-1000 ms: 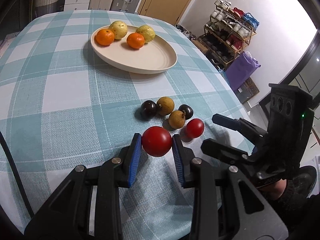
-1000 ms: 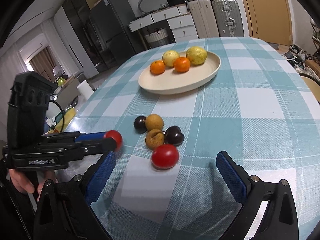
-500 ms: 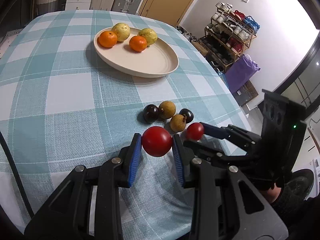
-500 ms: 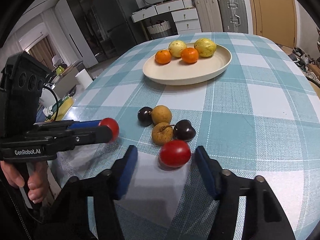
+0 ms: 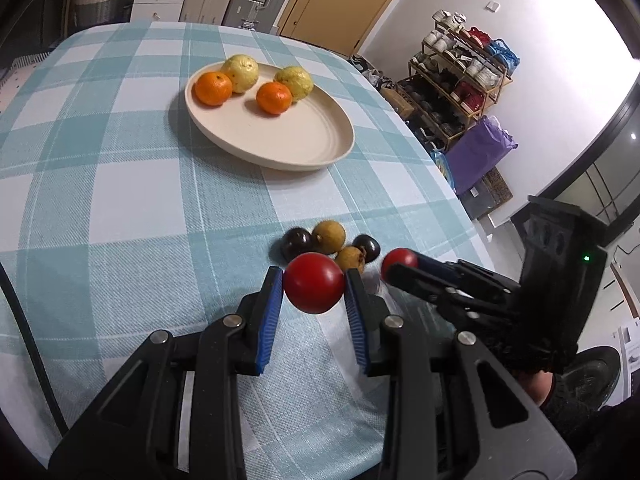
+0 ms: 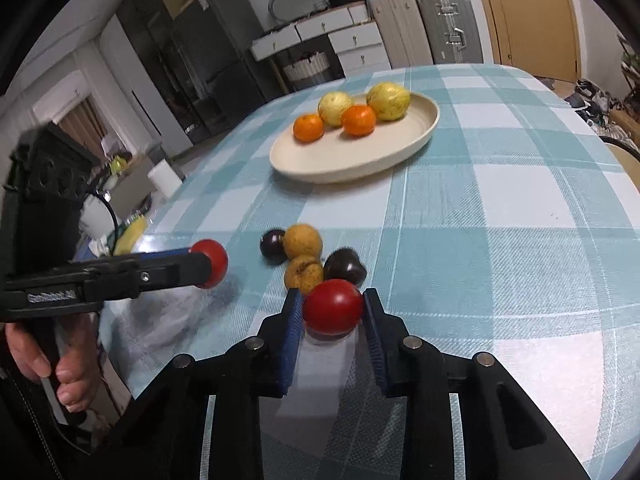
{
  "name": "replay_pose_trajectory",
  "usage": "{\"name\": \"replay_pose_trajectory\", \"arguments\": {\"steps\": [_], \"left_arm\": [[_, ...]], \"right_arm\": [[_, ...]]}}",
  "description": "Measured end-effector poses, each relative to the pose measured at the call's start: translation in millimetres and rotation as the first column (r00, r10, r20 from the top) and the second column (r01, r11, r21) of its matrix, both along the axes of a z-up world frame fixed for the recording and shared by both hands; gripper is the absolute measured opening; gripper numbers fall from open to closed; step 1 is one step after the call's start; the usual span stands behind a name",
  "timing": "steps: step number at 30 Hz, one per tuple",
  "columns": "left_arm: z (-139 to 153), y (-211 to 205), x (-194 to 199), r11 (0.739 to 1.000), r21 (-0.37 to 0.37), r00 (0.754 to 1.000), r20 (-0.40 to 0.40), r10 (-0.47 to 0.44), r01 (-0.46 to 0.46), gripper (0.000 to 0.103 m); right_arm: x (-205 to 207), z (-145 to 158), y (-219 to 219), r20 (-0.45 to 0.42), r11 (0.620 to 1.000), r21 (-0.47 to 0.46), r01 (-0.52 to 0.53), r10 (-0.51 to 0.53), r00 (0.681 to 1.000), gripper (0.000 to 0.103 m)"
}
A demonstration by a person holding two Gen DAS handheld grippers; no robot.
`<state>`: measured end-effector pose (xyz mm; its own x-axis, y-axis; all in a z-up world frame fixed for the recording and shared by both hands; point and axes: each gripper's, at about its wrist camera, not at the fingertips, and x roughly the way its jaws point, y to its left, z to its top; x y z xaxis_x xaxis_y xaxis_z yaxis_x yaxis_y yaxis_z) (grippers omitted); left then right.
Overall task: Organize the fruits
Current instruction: 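Carry both red tomatoes up and over the cream plate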
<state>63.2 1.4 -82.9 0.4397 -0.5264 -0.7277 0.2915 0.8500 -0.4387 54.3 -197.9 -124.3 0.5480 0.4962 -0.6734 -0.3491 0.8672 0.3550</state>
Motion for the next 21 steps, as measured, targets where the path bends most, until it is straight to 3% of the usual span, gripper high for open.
{"name": "replay_pose_trajectory", "arguments": {"steps": [8, 21], "left_arm": [[13, 7, 25, 0.999, 0.010, 0.999, 0.025, 0.039, -0.039, 0.028], [27, 2, 96, 0.996, 0.028, 0.995, 0.046, 0.089, -0.090, 0.028]], "right_arm": [[3, 29, -9, 0.078, 0.999, 0.043, 0.000, -0.003, 0.997, 0.031], [51, 55, -7, 0.131, 0.997, 0.074, -0.026, 0.016, 0.991, 0.031]]}}
